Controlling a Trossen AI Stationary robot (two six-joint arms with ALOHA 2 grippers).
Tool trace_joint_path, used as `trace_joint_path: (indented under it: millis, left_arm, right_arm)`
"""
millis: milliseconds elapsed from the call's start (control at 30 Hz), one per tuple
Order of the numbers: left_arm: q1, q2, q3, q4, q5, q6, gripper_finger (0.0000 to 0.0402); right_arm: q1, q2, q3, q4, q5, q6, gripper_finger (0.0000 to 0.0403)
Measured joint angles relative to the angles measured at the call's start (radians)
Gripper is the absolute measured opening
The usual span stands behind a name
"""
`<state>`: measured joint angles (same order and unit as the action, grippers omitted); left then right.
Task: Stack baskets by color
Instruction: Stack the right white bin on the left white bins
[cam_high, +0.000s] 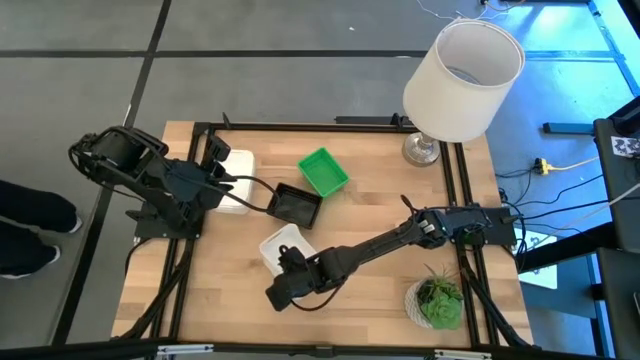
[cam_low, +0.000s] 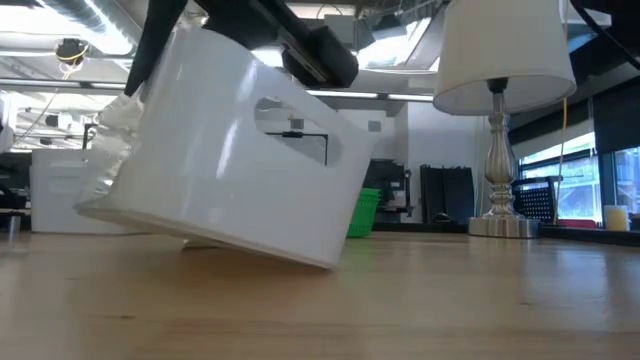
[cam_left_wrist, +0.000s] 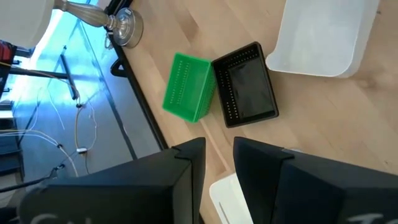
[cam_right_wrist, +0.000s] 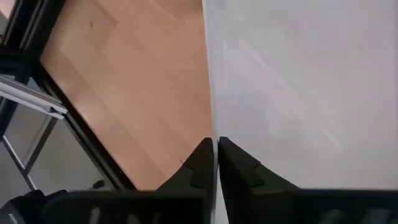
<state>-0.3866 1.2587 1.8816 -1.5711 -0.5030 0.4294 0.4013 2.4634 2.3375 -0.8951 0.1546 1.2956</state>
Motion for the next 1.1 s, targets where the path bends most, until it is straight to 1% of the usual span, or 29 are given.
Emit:
trace_joint_path:
  millis: [133,300,400,500,567,733,867,1000,1100]
  left_arm:
    - [0.0,0.0,0.0,0.0,0.0,0.0,0.0076]
    - [0.0,0.0,0.0,0.0,0.0,0.0,0.0076]
    - [0.0,0.0,0.0,0.0,0.0,0.003,0.0076]
    - [0.0,-0.001,0.0,0.0,0.014,0.054,0.0076]
    - [0.0,-0.006,0.0,0.0,0.078,0.083,0.0076]
    - [0.0,-0.017,0.0,0.0,0.315,0.097,0.0076]
    - [-0.001,-0.016,0.0,0.0,0.451,0.044,0.0076]
    - [-0.001,-0.016,-0.037,0.022,0.516,-0.008,0.0076]
    - [-0.001,-0.017,-0.112,0.086,0.561,-0.018,0.0076]
  right_arm:
    - [0.0,0.001,-0.001,0.002,0.025,-0.046,0.0039]
    - [-0.001,0.001,-0.001,0.013,0.027,-0.074,0.0068]
    - [-0.005,0.0,0.009,0.01,0.026,-0.132,0.0074]
    - [-0.005,-0.02,0.013,0.029,0.035,-0.203,0.0073]
    - [-0.005,-0.039,0.016,0.027,0.035,-0.236,0.0073]
    - [0.002,-0.089,0.017,-0.007,0.037,-0.311,0.0074]
    - [0.016,-0.15,0.019,-0.122,0.115,-0.367,0.0074]
    - [0.024,-0.217,0.017,-0.227,0.18,-0.425,0.0074]
    - [0.033,-0.277,0.017,-0.258,0.234,-0.484,0.0074]
